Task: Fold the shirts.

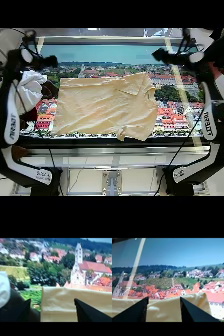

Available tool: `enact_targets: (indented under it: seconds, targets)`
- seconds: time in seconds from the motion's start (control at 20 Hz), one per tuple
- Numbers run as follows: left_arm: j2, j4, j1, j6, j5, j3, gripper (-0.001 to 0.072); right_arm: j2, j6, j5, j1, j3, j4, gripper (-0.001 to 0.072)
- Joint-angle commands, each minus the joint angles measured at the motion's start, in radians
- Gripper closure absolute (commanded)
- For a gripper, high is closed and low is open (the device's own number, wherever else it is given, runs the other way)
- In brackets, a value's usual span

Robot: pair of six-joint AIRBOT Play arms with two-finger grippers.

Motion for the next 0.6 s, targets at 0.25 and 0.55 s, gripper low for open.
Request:
enact_targets:
  seconds: [0.25,0.55]
  targets:
    - [0.703,0.191,0.356,-0.103,-0.091,-0.608,0.0084,0.383,0.026,0.805,-0.414,-0.153,-0.260,0.0347]
    - [0.976,-0.253,0.677,-0.168,-0.193,-1.345,0.0086,0.733,0.057,0.364,-0.543,-1.191,0.004,0.0223]
